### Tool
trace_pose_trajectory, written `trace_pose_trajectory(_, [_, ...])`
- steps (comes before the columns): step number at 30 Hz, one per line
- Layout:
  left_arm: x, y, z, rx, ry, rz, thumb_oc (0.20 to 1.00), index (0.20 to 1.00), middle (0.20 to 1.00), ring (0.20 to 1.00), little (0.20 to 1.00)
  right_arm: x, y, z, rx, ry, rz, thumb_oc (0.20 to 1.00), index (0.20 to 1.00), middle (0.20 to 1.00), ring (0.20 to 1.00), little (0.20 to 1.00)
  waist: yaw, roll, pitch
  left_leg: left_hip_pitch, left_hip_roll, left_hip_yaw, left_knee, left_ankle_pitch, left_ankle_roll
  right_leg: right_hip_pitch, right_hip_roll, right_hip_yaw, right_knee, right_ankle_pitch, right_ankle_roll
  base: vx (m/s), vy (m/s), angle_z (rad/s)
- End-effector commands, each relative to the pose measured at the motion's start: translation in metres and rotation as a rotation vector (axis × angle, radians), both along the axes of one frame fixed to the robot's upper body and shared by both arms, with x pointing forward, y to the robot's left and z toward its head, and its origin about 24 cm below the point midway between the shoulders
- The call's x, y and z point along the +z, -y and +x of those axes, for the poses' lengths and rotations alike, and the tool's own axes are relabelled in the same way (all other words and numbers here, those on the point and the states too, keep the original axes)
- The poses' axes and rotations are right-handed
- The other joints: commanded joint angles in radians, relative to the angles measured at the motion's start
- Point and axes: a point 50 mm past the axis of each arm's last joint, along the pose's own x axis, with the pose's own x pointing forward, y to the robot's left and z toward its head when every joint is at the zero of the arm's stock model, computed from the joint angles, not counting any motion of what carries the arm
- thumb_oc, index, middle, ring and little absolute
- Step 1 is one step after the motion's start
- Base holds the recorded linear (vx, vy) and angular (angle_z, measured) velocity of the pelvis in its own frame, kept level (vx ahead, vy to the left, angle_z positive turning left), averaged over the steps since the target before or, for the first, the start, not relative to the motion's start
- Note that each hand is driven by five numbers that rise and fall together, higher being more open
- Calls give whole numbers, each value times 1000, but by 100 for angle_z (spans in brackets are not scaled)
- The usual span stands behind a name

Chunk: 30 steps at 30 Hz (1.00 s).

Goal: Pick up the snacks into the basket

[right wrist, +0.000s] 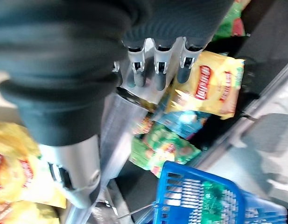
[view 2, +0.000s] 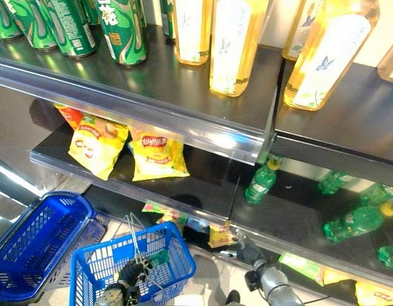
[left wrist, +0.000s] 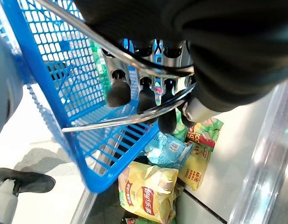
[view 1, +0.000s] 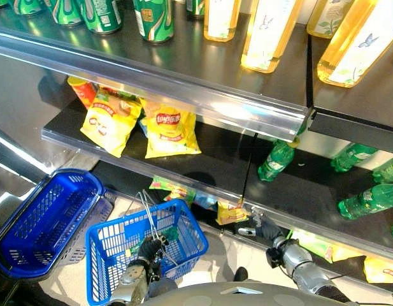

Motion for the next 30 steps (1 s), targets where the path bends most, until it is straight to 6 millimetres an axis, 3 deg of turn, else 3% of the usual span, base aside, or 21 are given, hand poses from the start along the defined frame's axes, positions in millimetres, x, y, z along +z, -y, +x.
trace_pose_trajectory(1, [37,11,54,-83,291,-28,200,200,200,200,200,15,-15,8,105,87,62,1000,1000,1000,1000,1000,-7,-21,-55,2,-1,29,3,-27,17,-30,-51,11,12,55,60,0,0,0])
trace_pose_trajectory(13, [35,5,50,-58,282,-30,200,200,200,200,200,33,-15,9,172,146,119,1000,1000,1000,1000,1000,-8,-25,-58,31,-8,40,0,-41,21,-19,-53,18,18,58,62,12,3,-6])
trace_pose_trajectory(16, [34,2,47,-56,278,-25,200,200,200,200,200,61,-14,17,216,270,133,1000,1000,1000,1000,1000,-11,-25,-61,32,-5,41,0,-42,20,-17,-52,17,17,56,63,0,0,0])
trace_pose_trajectory(18, [34,2,47,-56,278,-26,200,200,200,200,200,61,-13,17,216,270,132,1000,1000,1000,1000,1000,-11,-24,-61,32,-5,41,0,-42,20,-17,-52,17,17,56,63,0,0,0])
trace_pose_trajectory(19, [33,1,45,-52,276,-25,200,200,200,200,200,87,-7,26,215,379,150,1000,1000,1000,1000,1000,-13,-23,-62,35,-5,42,1,-43,20,-13,-51,14,19,53,64,25,-5,4])
trace_pose_trajectory(23, [34,2,45,-53,282,-27,200,200,200,200,200,98,-1,32,193,429,140,1000,1000,1000,1000,1000,-12,-23,-60,37,-4,40,8,-48,20,-10,-54,11,27,48,65,10,-2,1])
trace_pose_trajectory(24, [39,1,48,-52,306,-30,200,200,200,200,200,107,3,43,152,476,141,1000,1000,1000,1000,1000,-5,-24,-43,22,2,34,50,-56,20,-18,-60,9,77,28,59,0,0,0])
trace_pose_trajectory(27, [41,0,50,-56,316,-31,200,200,200,200,200,109,3,46,145,489,142,1000,1000,1000,1000,1000,-5,-25,-34,2,7,29,82,-64,20,-32,-63,6,108,15,56,-57,-25,5])
trace_pose_trajectory(30, [53,-1,63,-83,370,-25,200,200,200,200,200,125,5,57,148,561,126,1000,1000,1000,1000,1000,2,-30,38,-118,48,-4,264,-104,7,-94,-80,-15,231,-42,35,-183,-90,27])
